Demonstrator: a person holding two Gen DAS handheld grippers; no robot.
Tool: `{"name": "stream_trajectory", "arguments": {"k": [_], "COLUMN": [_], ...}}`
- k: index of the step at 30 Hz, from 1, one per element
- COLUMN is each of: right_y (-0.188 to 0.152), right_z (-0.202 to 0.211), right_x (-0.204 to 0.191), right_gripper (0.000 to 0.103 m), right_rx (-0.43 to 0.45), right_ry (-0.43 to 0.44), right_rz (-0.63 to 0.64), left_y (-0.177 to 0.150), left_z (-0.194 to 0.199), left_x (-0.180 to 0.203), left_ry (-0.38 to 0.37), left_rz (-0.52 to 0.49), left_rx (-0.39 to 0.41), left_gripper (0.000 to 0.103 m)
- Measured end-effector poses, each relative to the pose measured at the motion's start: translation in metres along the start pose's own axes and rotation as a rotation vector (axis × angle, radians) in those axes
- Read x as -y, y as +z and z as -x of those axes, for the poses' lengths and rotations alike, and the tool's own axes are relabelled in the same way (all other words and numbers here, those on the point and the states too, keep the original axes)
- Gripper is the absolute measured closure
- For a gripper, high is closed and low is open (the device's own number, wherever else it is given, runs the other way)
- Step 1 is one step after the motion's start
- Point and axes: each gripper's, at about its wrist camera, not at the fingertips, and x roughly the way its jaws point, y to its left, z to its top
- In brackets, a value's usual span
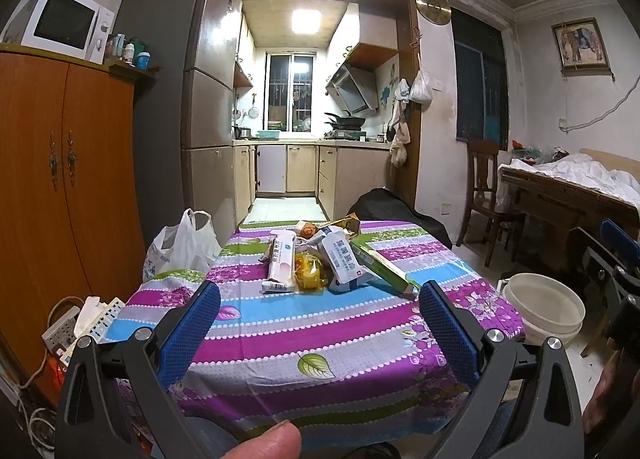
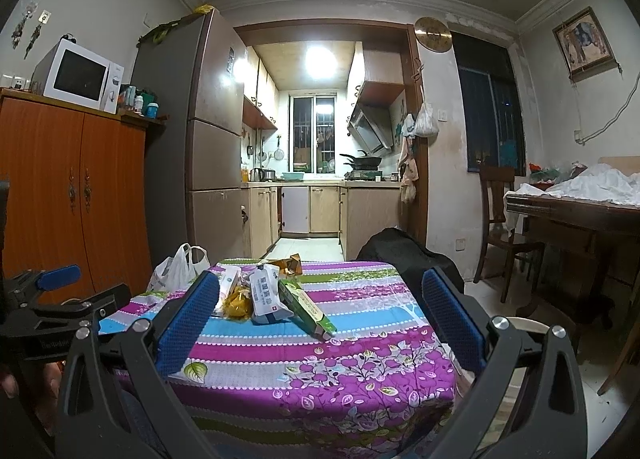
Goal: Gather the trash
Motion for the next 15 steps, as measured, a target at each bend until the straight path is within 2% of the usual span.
{"name": "stream_trajectory", "arguments": {"k": [15], "right_y": [0.0022], "right_z": [0.0008], "right_x": [0.0003], "right_gripper": [0.005], "right_rx": [-0.002], "right_ry": [0.001], "right_rz": [0.001], "left_y": [0.0009], "left_z": [0.0015], "left_x": [-0.0006], "left_ry": [0.007], "left_rz": [0.013], "left_rx": [-0.001], "left_gripper": [0.004]}}
